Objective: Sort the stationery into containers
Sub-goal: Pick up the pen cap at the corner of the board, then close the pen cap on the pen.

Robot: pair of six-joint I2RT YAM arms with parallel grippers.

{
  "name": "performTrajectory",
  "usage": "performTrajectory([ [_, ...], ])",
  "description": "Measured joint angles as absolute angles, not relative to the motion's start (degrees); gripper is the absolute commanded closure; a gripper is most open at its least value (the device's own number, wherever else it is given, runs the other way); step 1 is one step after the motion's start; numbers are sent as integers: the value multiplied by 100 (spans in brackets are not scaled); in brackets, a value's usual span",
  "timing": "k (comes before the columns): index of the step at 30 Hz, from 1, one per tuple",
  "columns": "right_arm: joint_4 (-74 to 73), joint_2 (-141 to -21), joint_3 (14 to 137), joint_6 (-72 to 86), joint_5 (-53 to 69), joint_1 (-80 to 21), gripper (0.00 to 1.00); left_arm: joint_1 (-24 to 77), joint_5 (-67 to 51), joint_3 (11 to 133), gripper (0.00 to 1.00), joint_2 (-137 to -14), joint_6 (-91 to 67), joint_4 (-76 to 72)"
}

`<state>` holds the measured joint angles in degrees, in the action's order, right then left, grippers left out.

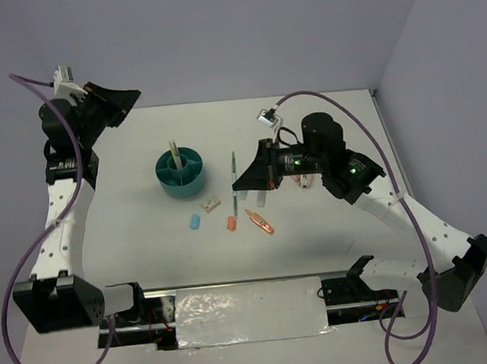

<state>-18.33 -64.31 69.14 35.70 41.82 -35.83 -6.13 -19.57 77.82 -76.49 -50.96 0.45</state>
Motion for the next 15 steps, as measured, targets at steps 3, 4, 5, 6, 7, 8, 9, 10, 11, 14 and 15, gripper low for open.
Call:
performTrajectory([
  [3,-1754,-6735,7107,3795,4095,-4191,100,-432,-2788,7159,100,-6943,-5634,-915],
  [4,-1732,-6853,7223,3817,4040,-4440,100,-331,-2967,7089,100,-6807,-5778,-1140],
  [5,-1708,-6960,7341,3830,3948,-4687,100,-222,-3103,7050,100,-6702,-5913,-1337],
  [6,-1699,-7043,7439,3837,3874,-4925,100,-64,-3251,6982,100,-6576,-6064,-1603],
  [7,-1662,-7102,7522,3850,3745,-5181,100,67,-3387,6906,100,-6451,-6215,-1817],
  [8,-1590,-7122,7548,3874,3632,-5387,100,187,-3518,6836,100,-6340,-6368,-2008],
  [9,-1538,-7122,7544,3911,3551,-5513,100,290,-3636,6775,100,-6239,-6523,-2217],
  [10,-1474,-7111,7542,3959,3481,-5612,100,366,-3717,6731,100,-6176,-6667,-2438],
  [11,-1374,-7107,7542,4025,3433,-5655,100,449,-3776,6687,100,-6121,-6840,-2676],
  [14,-1133,-7109,7542,4150,3282,-5664,100,679,-3879,6506,100,-5983,-7262,-3262],
  [15,-1111,-7109,7544,4154,3242,-5662,100,749,-3907,6464,100,-5944,-7371,-3371],
])
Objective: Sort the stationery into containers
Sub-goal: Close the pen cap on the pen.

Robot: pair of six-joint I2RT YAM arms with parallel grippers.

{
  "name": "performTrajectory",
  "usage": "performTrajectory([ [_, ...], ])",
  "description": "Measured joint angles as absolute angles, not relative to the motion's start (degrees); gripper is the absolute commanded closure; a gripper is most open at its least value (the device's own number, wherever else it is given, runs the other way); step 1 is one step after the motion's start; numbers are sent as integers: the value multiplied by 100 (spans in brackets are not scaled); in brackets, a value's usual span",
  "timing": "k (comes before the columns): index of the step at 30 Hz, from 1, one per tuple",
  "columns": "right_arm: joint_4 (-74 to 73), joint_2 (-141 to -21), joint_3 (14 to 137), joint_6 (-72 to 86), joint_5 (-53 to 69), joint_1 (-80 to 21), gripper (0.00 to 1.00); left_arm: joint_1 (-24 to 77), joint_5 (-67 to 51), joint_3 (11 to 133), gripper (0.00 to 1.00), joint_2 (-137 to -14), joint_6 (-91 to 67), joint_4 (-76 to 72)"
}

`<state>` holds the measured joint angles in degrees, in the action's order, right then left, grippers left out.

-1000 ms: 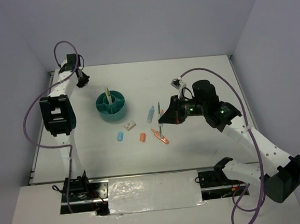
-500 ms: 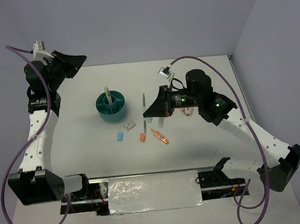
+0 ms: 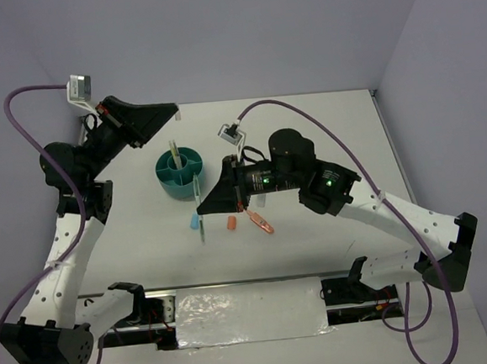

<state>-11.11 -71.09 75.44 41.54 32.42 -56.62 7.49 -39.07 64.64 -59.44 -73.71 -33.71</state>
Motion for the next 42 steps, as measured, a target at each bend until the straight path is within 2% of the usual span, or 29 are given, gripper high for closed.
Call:
performTrajectory([
  [4,-1146,-7122,7631,4086,3083,-5664,100,996,-3931,6416,100,-5760,-7489,-3428],
  [8,-1341,-7325,8215,3828,3039,-5664,100,1280,-3931,6302,100,-5542,-7489,-3378],
  [17,-1876,-7826,9096,3201,3063,-5594,100,1452,-3800,6289,100,-5321,-6987,-2416],
  [42,-2174,-7909,9155,2939,3339,-5022,100,1457,-3518,6149,100,-5231,-6768,-2167],
])
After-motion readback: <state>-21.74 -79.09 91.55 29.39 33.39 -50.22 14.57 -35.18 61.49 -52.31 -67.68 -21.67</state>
